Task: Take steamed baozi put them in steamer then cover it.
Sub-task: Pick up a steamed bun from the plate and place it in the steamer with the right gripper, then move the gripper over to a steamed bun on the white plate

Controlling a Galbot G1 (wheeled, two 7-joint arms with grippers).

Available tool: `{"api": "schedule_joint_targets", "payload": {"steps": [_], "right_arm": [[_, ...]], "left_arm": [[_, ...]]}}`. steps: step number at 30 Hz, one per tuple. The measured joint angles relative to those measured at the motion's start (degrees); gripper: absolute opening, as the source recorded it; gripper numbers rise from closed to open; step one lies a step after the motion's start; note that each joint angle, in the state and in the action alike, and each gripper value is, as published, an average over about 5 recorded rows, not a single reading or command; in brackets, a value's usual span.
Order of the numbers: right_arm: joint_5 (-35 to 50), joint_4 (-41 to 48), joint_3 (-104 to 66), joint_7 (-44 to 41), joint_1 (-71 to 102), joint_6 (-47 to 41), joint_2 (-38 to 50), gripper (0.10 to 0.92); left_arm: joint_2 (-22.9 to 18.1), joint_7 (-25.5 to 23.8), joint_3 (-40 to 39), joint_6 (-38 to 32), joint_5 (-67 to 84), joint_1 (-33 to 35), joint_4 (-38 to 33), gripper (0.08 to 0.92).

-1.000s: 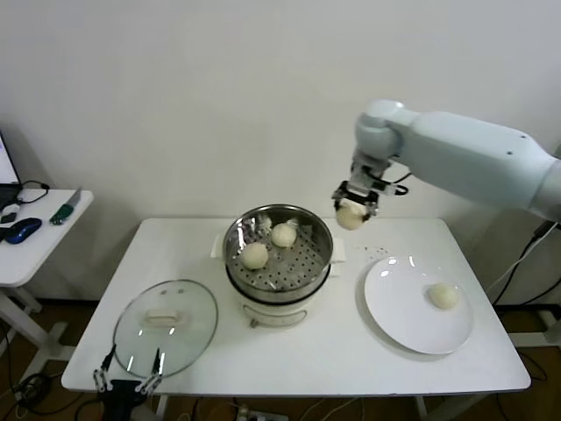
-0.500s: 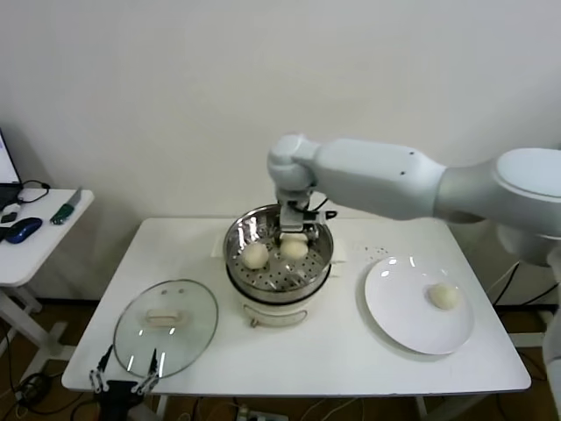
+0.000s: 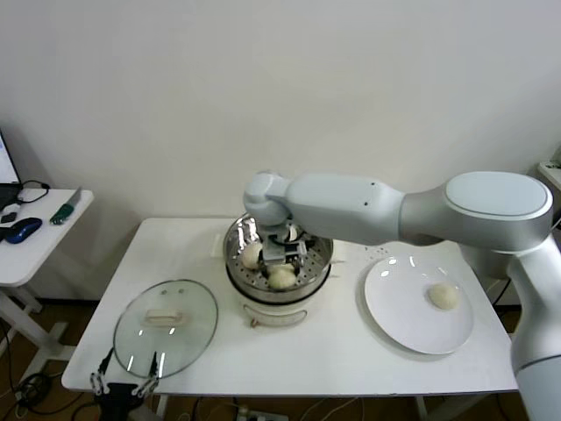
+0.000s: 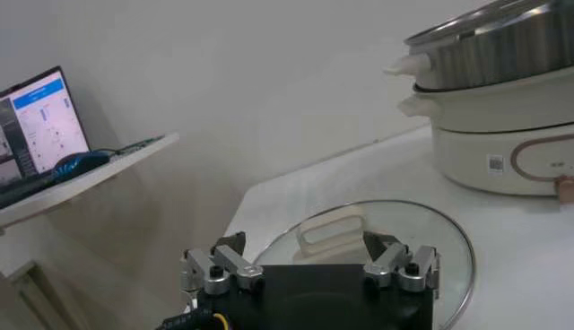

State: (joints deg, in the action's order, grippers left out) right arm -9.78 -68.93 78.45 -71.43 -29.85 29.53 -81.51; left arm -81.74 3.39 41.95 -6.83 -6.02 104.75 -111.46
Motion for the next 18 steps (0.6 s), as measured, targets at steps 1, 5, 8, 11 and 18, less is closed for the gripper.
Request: {"api": "schedule_joint_targets", "payload": {"steps": [1, 5, 8, 11, 18], "right_arm": [[-0.13, 0.01, -0.07, -0.02, 0.07, 0.04, -0.03, 0.770], [-0.45, -0.07, -0.54, -0.16, 0.05, 0.26, 0.07, 0.818], [-0.42, -0.37, -1.07, -0.18, -0.31, 0.30, 0.40, 0.822], [-0.16, -0.55, -1.61, -0.07, -1.09, 0.12, 1.03, 0.823], [4.72, -0.56, 0.09, 3.44, -5.50, -4.22, 5.13, 0.823]], "left_arm": [[0.00, 0.00, -0.03, 0.00, 0.00, -0.01, 0.02, 0.823], [0.00, 0.00, -0.10, 0.01, 0.00, 0.05, 0.06, 0.823], [0.00, 0.00, -0.10, 0.01, -0.01, 0.10, 0.10, 0.823], [0.00, 0.00, -0.12, 0.01, -0.02, 0.14, 0.16, 0.823], [0.03, -0.02, -0.27, 0.17, -0.43, 0.28, 0.00, 0.823]]}}
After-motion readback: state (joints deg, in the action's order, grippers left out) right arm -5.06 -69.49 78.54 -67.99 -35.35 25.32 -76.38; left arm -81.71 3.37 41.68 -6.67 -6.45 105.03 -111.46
